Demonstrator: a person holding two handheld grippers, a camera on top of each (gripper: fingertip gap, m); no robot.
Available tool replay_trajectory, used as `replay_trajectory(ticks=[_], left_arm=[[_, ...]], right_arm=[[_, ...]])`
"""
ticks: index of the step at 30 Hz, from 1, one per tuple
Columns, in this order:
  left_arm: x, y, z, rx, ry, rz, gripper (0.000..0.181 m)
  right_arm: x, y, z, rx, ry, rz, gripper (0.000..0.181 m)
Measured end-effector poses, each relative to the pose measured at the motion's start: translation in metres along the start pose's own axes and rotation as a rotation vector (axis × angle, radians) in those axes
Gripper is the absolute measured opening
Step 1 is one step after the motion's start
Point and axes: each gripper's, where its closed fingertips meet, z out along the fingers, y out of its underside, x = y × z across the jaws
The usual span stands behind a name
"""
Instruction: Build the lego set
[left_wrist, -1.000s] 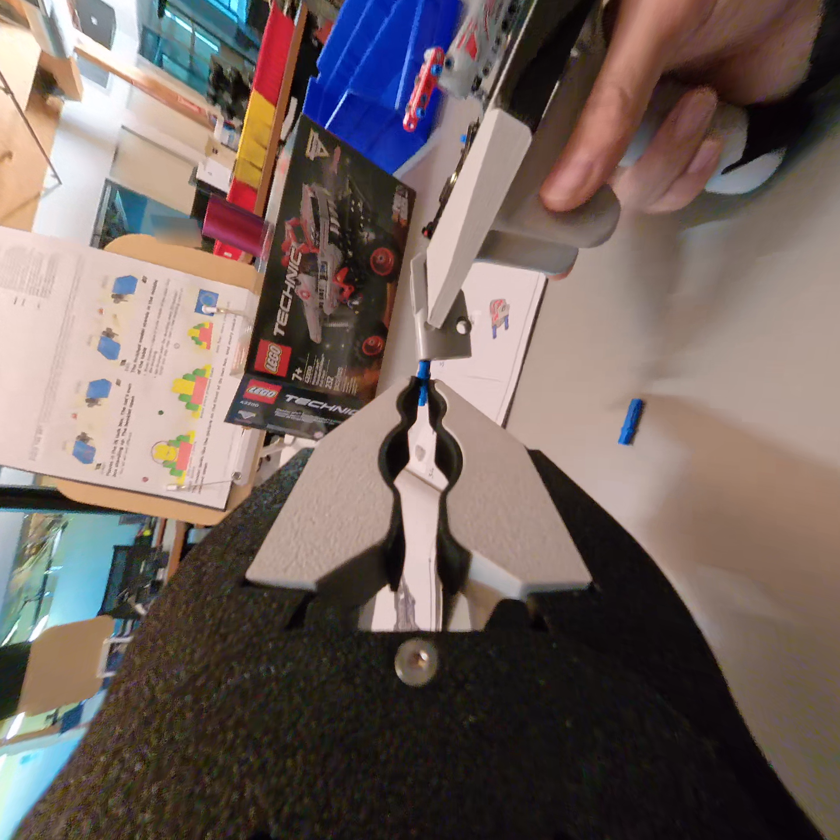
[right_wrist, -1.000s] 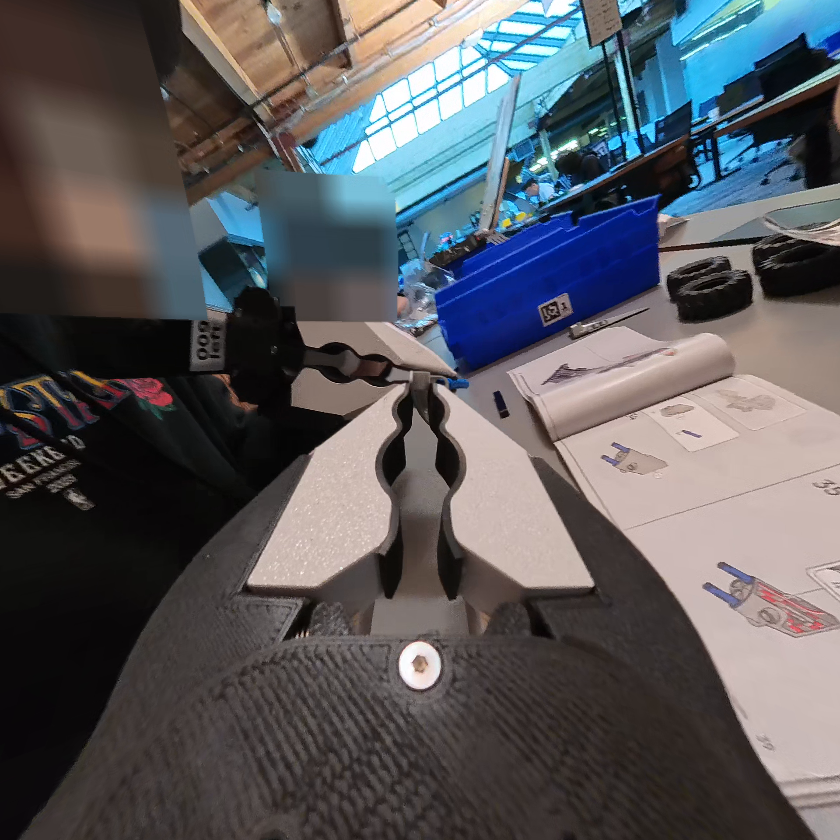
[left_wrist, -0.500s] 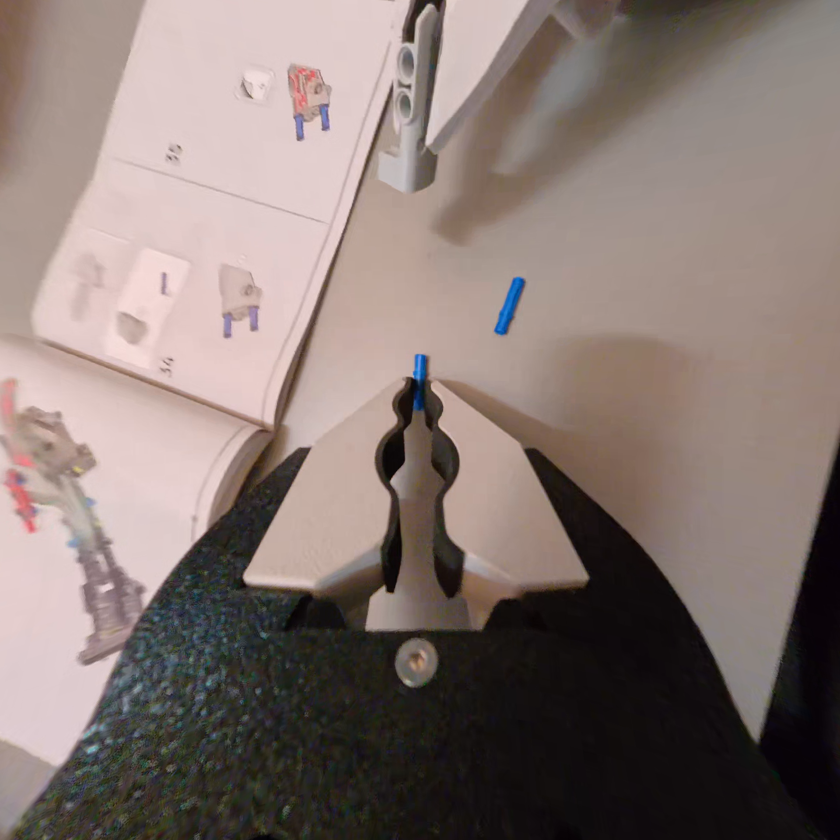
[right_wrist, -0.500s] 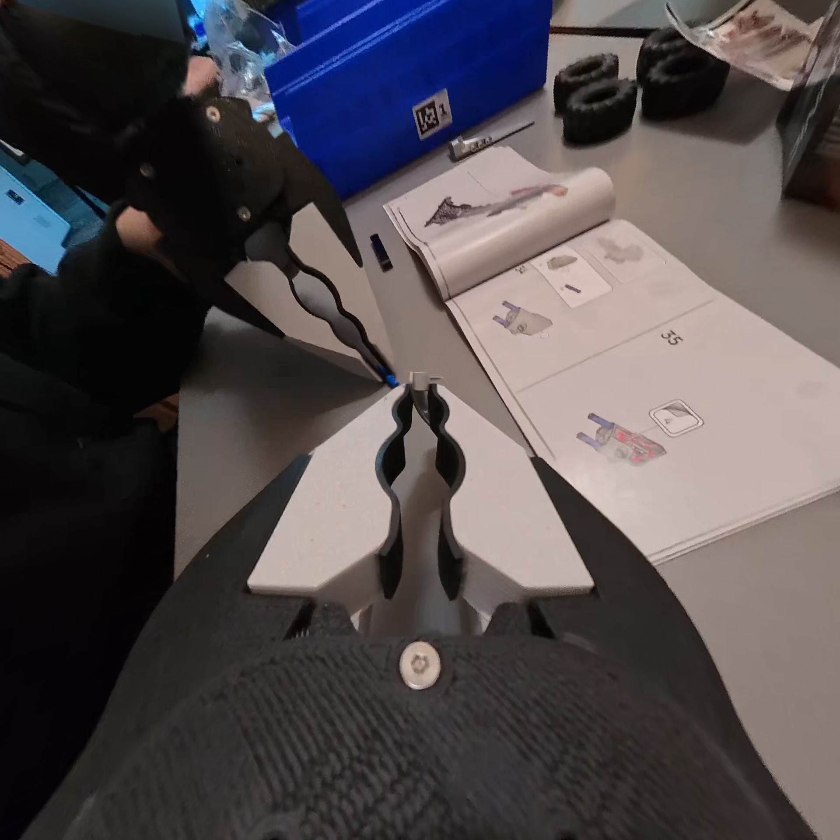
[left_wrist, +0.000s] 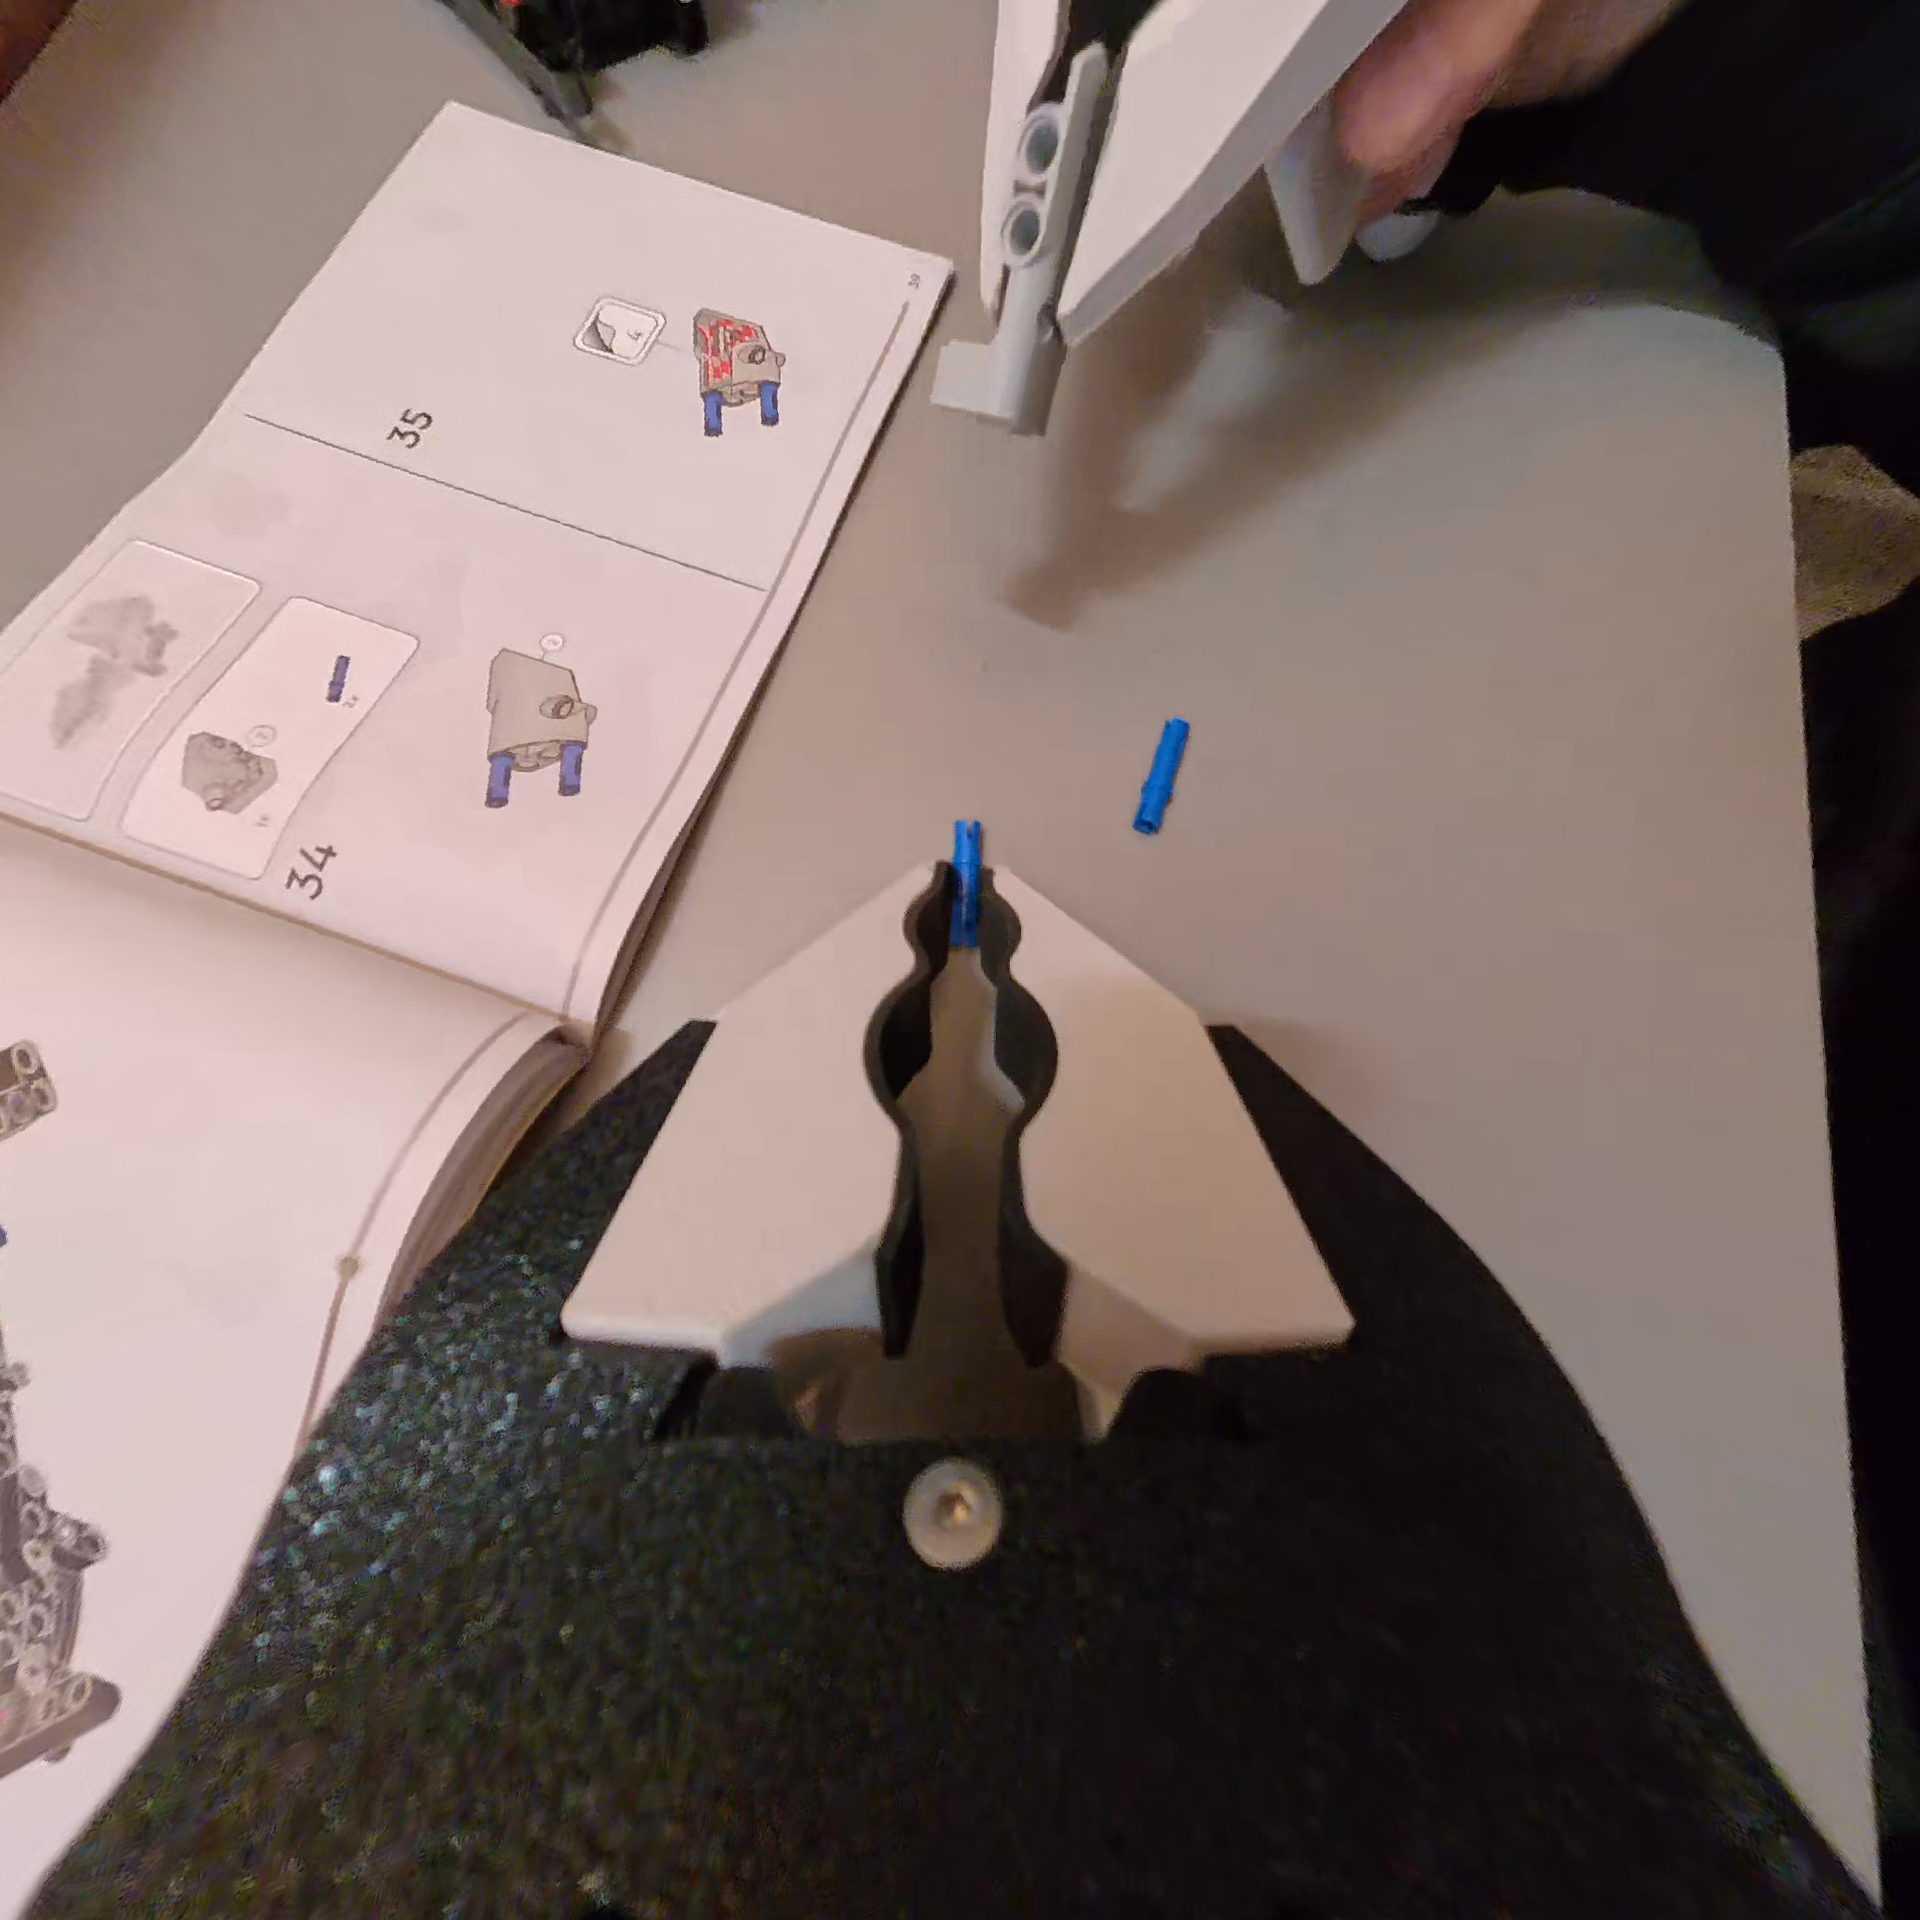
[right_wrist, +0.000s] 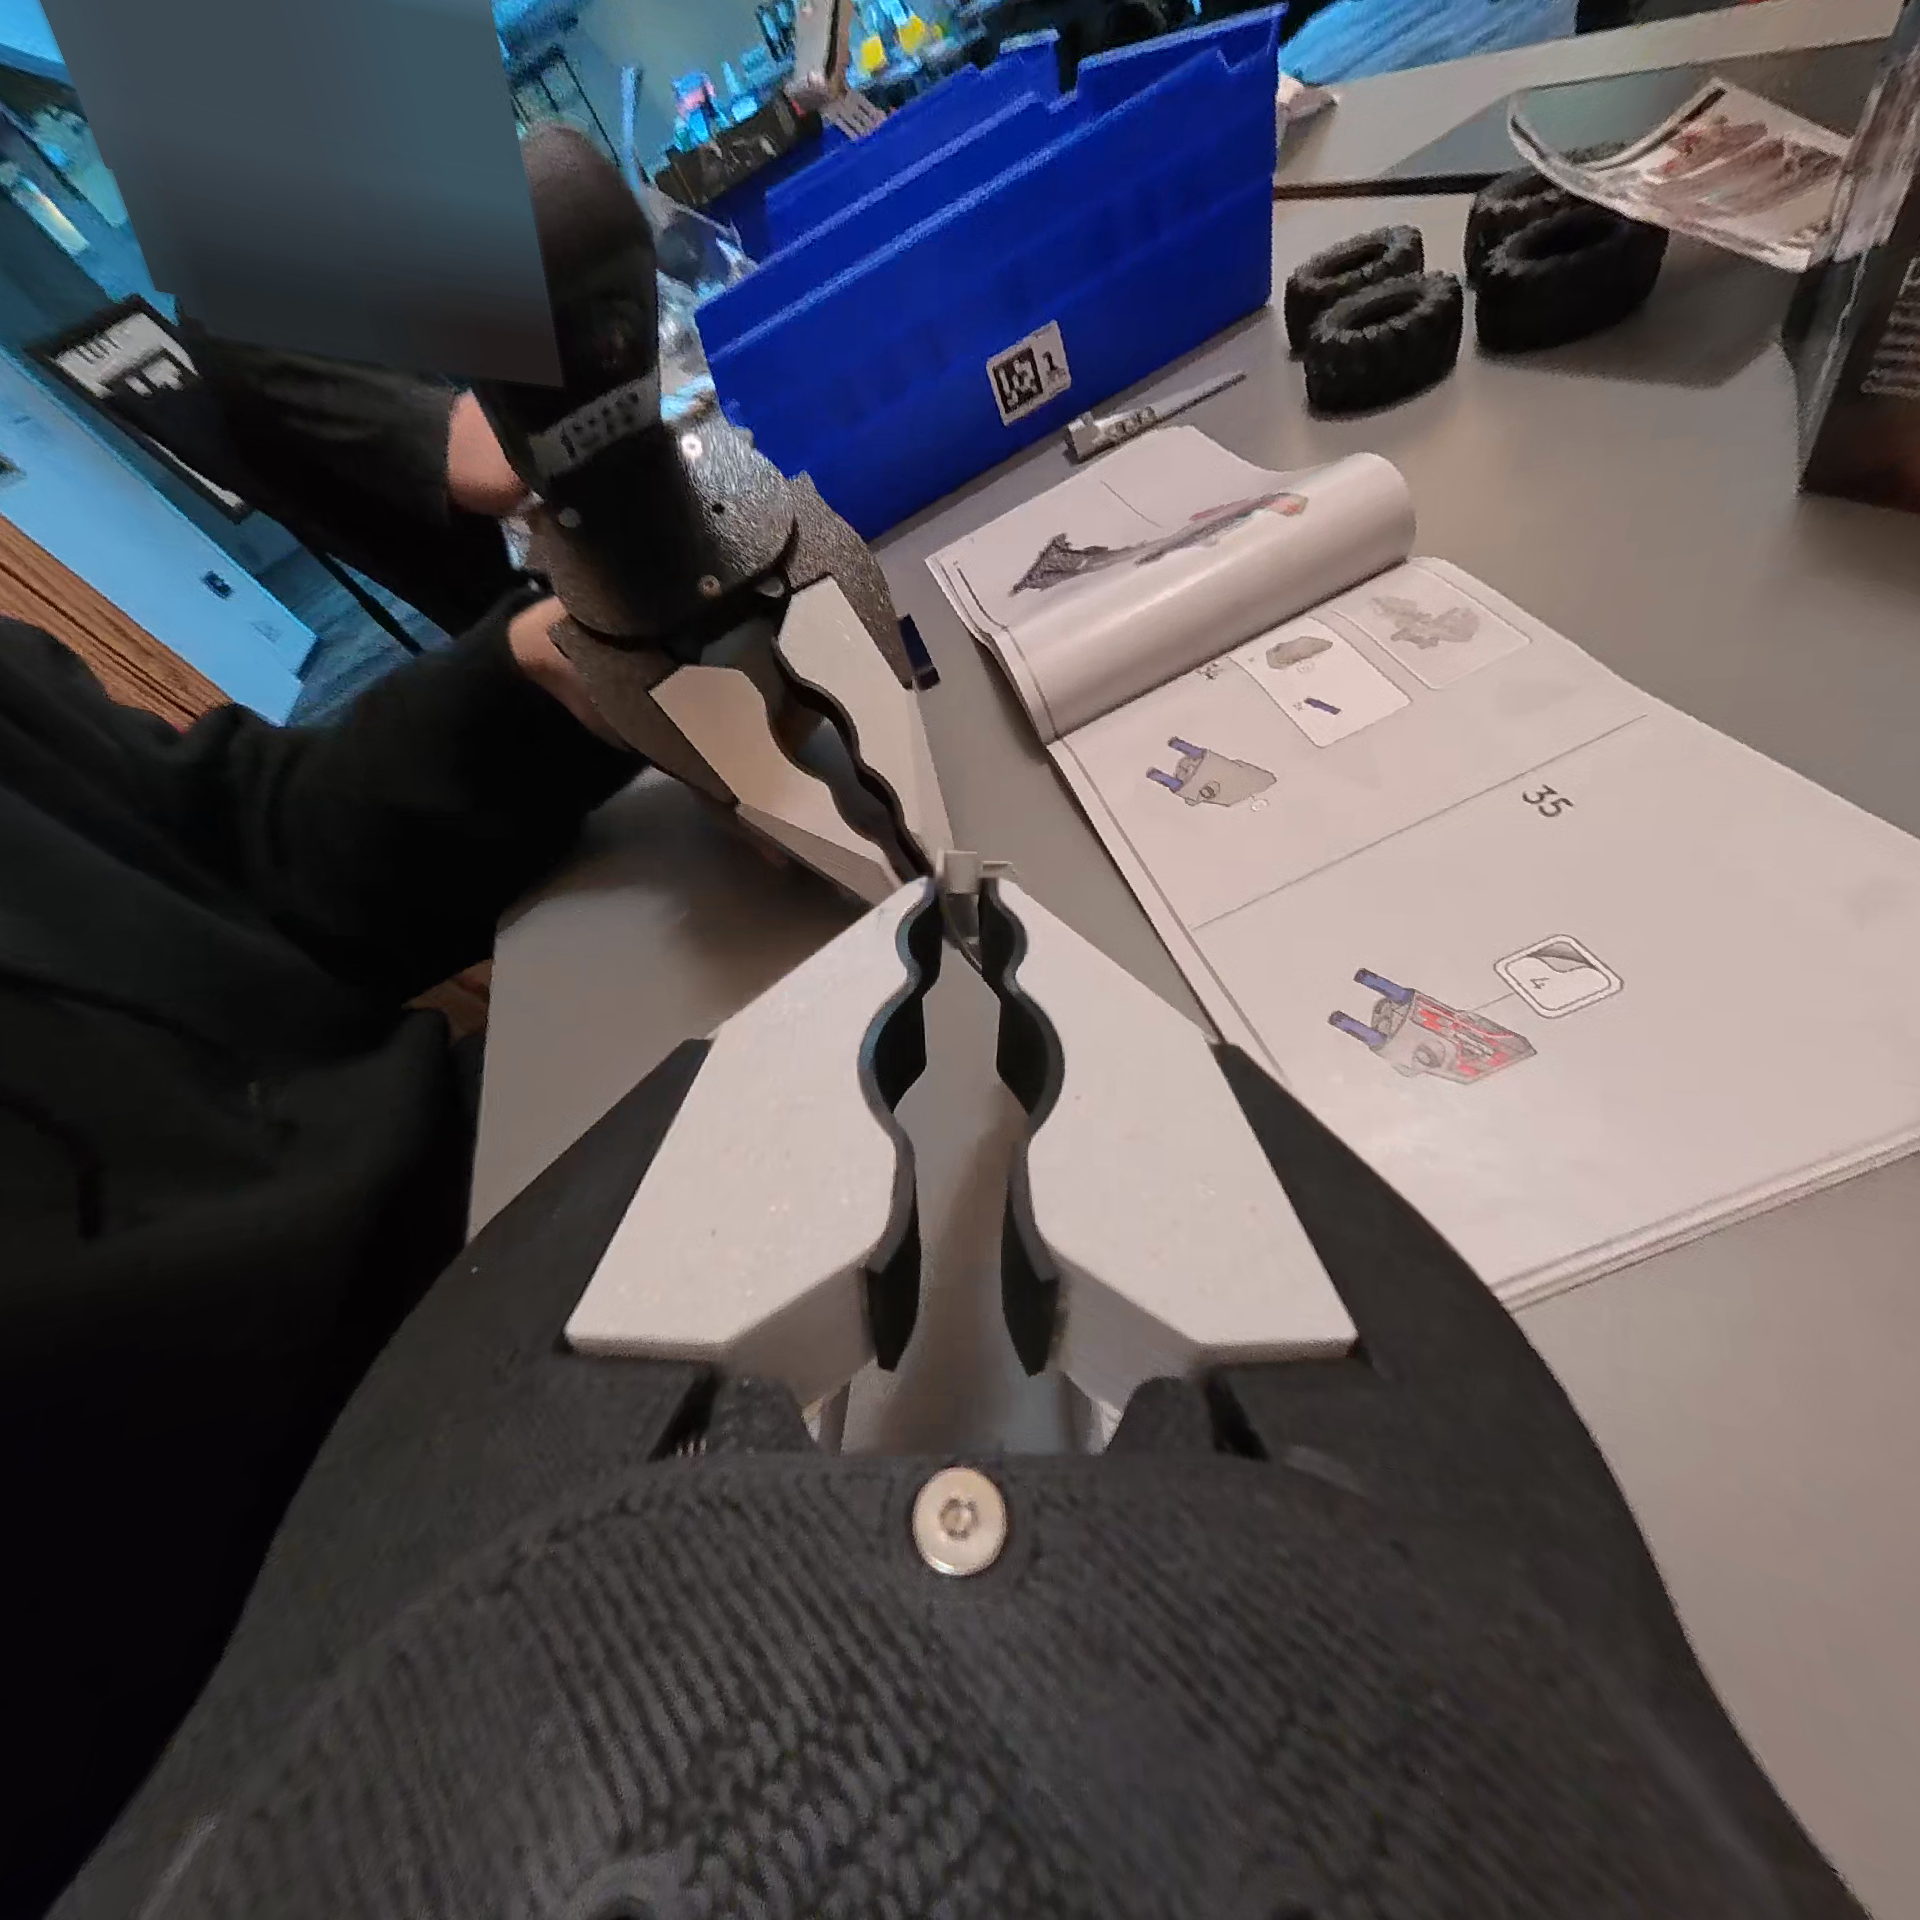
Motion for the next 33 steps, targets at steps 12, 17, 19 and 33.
replay_trajectory(ticks=[12, 17, 19, 33], left_arm=[[-0.013, -0.075, -0.047, 0.155, -0.637, 0.684, 0.002], [0.000, -0.095, -0.062, 0.237, -0.675, 0.705, 0.001], [-0.002, -0.096, -0.066, 0.234, -0.694, 0.705, 0.001], [0.001, -0.096, -0.069, 0.189, -0.713, 0.733, 0.001]], right_arm=[[-0.028, -0.044, 0.000, 0.341, -0.244, 0.119, 0.005], [-0.038, -0.055, -0.003, 0.456, -0.374, 0.198, 0.005], [-0.042, -0.054, -0.002, 0.441, -0.397, 0.191, 0.005], [-0.042, -0.055, -0.001, 0.456, -0.393, 0.192, 0.005]])
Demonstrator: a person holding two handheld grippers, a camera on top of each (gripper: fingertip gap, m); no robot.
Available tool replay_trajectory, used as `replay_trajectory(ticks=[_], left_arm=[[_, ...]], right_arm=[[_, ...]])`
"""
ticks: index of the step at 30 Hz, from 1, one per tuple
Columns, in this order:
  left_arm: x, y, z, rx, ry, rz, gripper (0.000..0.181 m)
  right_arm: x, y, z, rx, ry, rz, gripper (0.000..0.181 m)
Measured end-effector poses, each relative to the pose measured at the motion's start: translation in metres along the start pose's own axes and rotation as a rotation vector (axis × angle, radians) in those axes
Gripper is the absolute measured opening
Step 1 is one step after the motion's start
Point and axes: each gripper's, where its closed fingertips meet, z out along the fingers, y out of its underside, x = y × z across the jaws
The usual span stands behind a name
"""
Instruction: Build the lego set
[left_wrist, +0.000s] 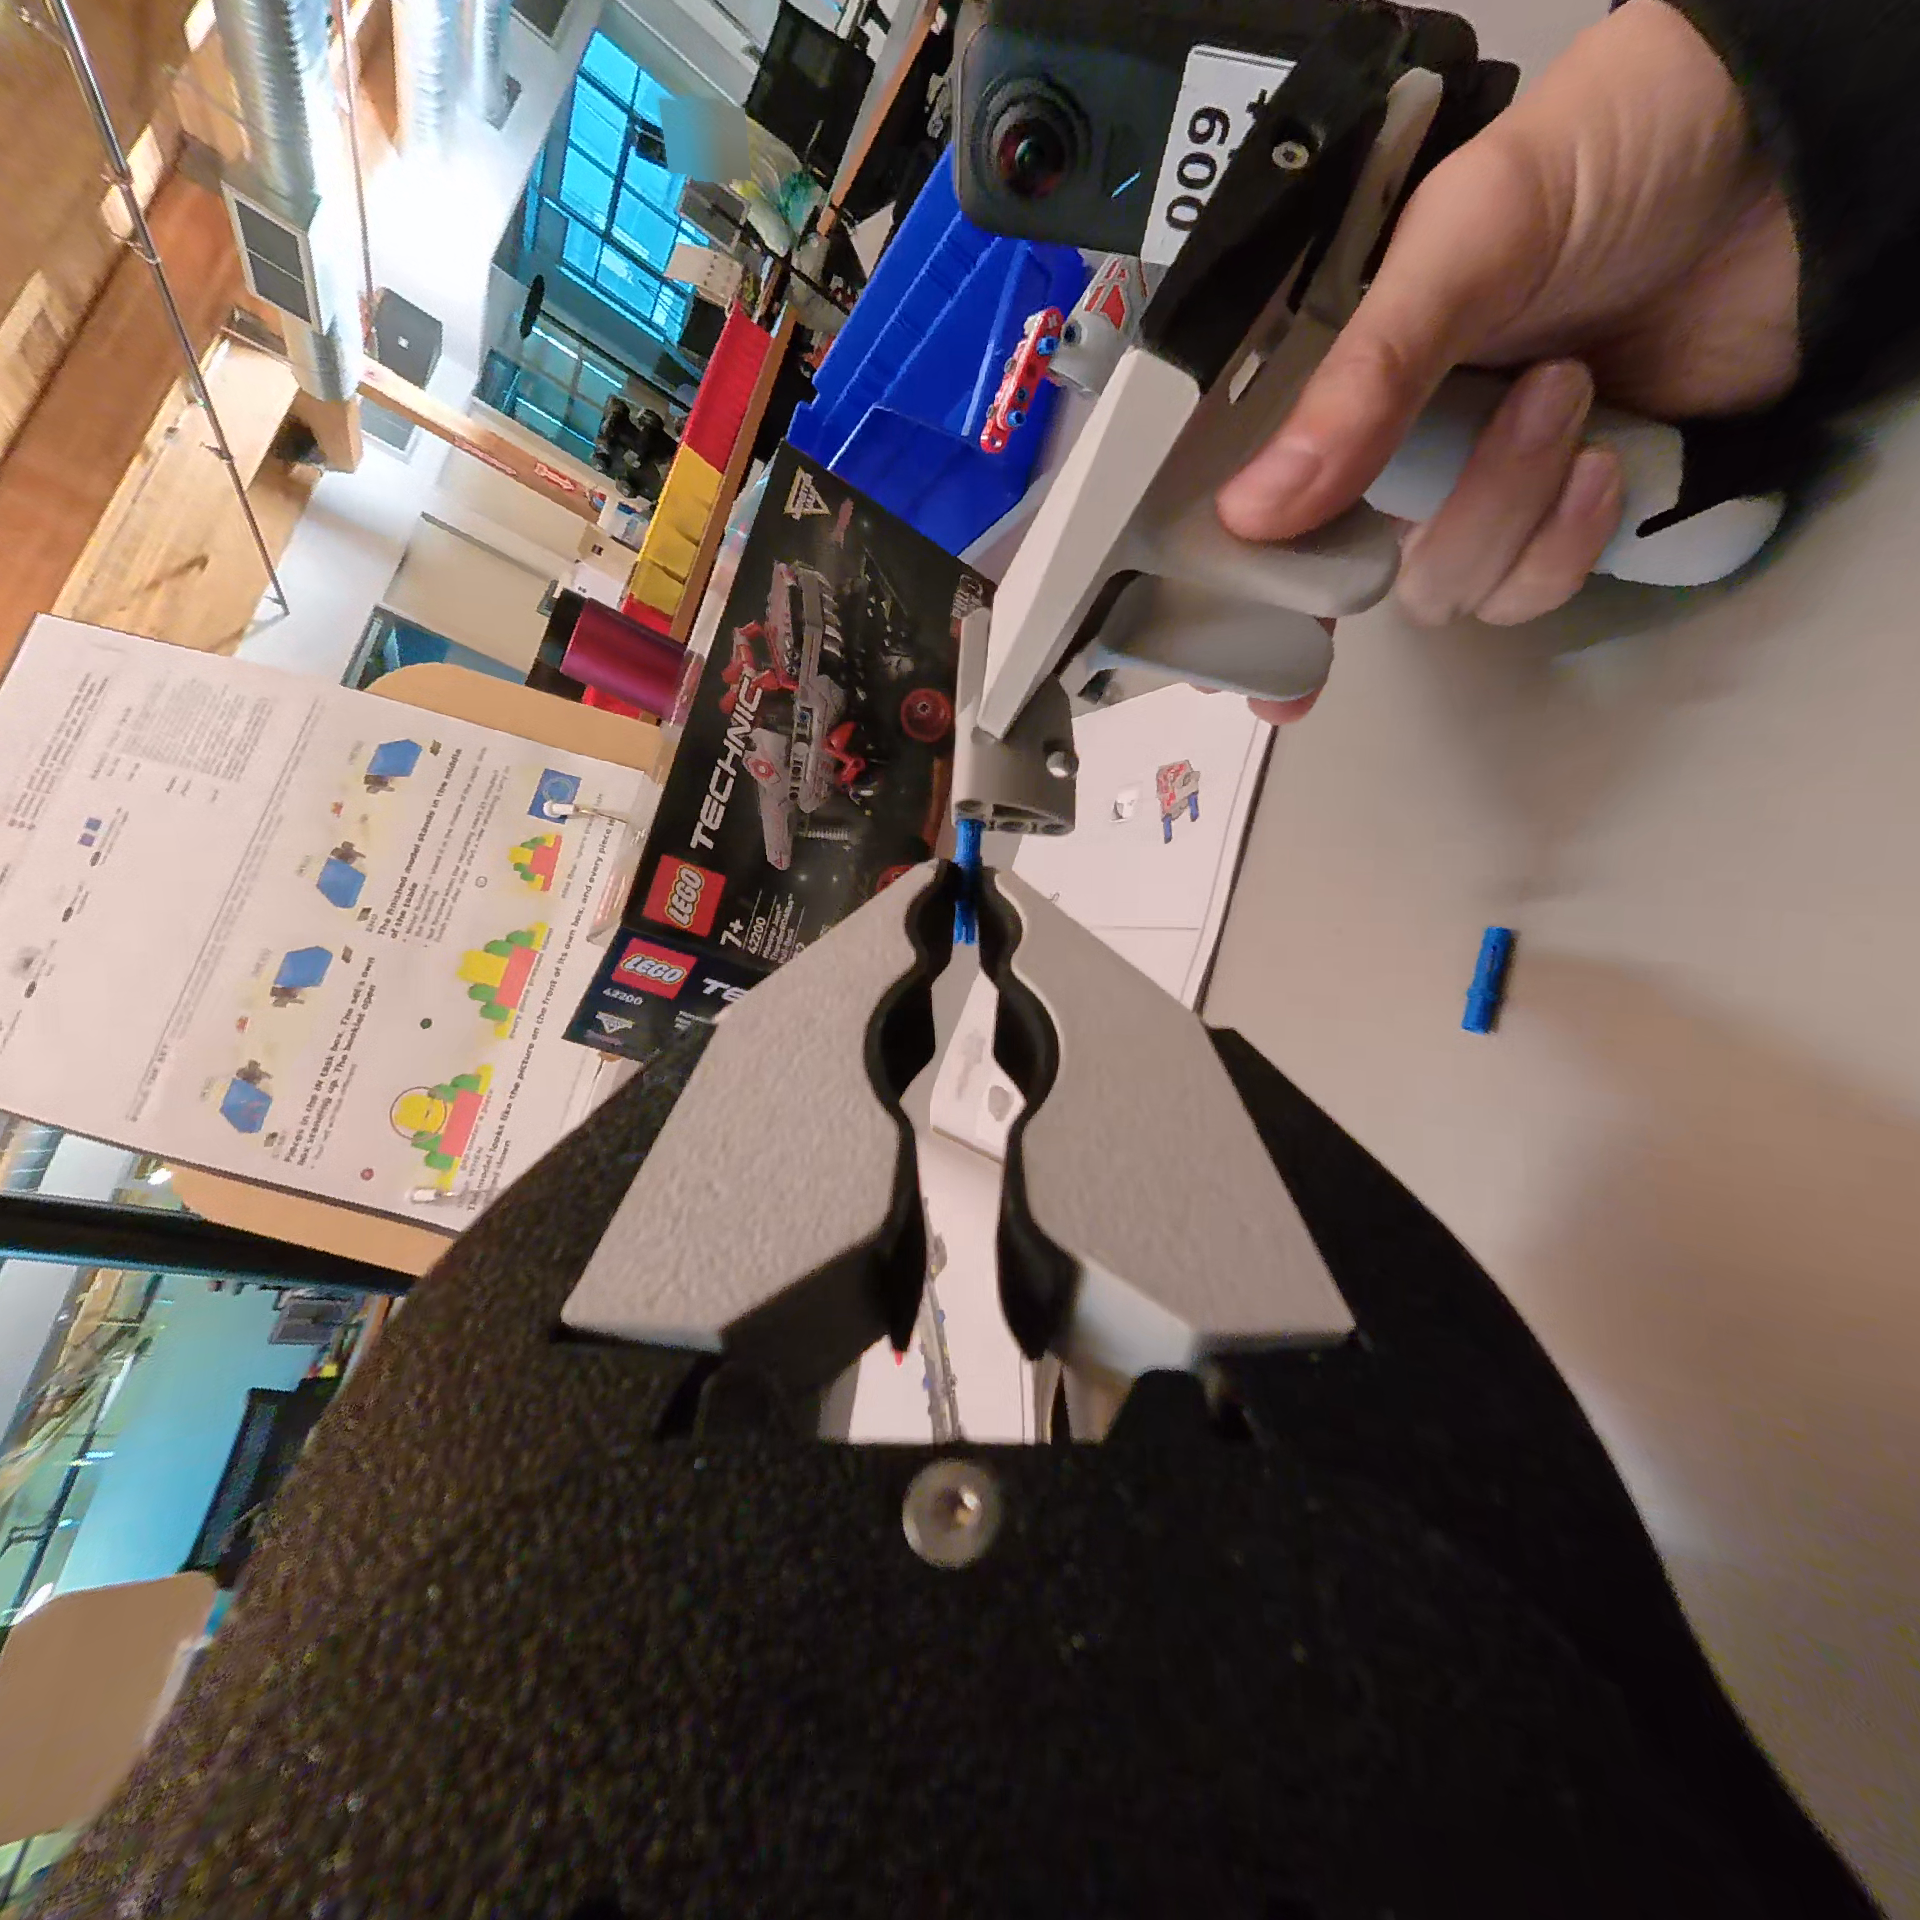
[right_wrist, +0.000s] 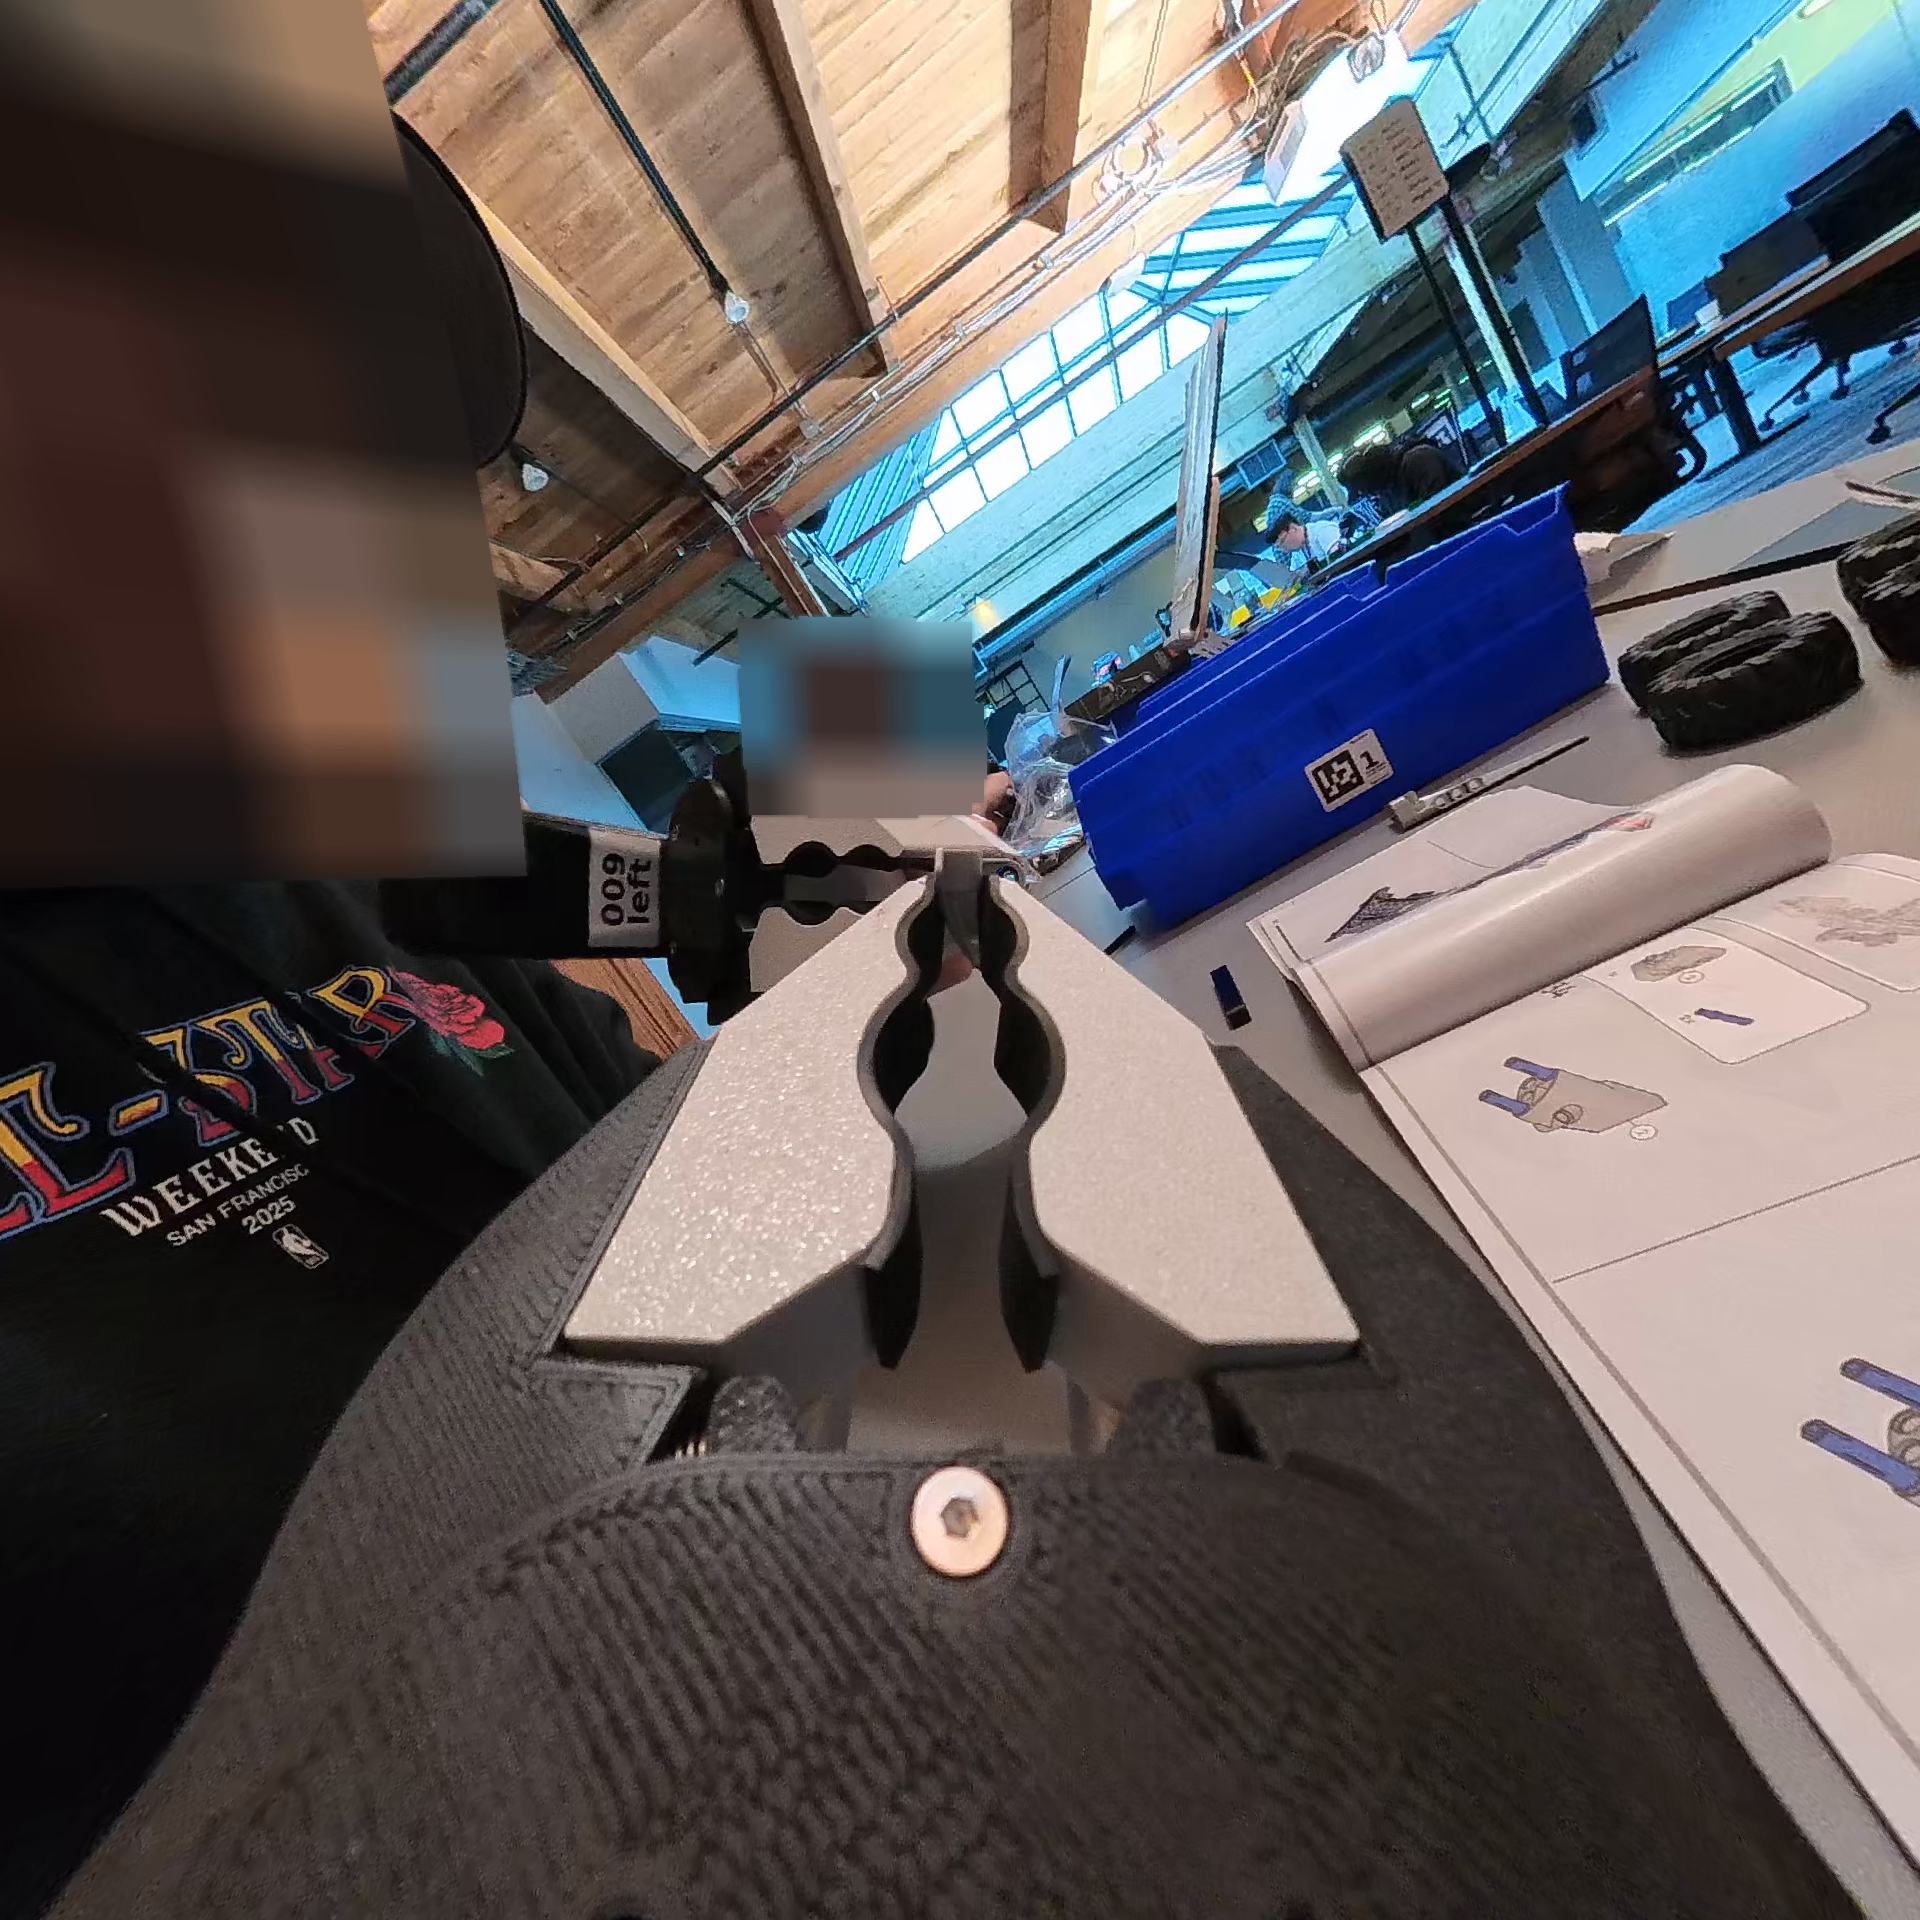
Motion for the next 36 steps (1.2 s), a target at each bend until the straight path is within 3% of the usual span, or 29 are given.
replay_trajectory(ticks=[7, 18, 21, 23, 25, 27, 32, 36], left_arm=[[0.002, 0.001, -0.001, -0.044, -0.013, 0.073, 0.001], [0.007, -0.005, -0.009, 0.160, 0.254, -0.422, 0.000], [0.008, -0.015, -0.013, 0.273, 0.354, -0.600, 0.000], [0.011, -0.031, -0.015, 0.375, 0.423, -0.710, 0.000], [0.009, -0.030, -0.011, 0.361, 0.359, -0.657, 0.000], [0.012, -0.030, -0.018, 0.355, 0.422, -0.635, 0.000], [-0.012, 0.038, -0.025, 0.130, 0.338, -0.646, 0.000], [-0.045, 0.068, -0.046, 0.151, 0.296, -0.823, 0.001]], right_arm=[[0.002, 0.003, 0.001, -0.020, 0.016, 0.006, 0.005], [-0.003, 0.007, 0.002, -0.056, -0.035, 0.065, 0.005], [-0.007, 0.007, 0.003, -0.050, -0.067, 0.091, 0.004], [-0.015, 0.025, 0.013, -0.149, -0.105, 0.078, 0.005], [-0.014, 0.033, 0.025, -0.168, -0.079, 0.070, 0.005], [-0.009, 0.022, 0.017, -0.119, -0.071, 0.091, 0.005], [0.024, 0.014, -0.016, -0.184, 0.191, -0.004, 0.005], [0.035, 0.012, -0.021, -0.155, 0.242, 0.065, 0.005]])
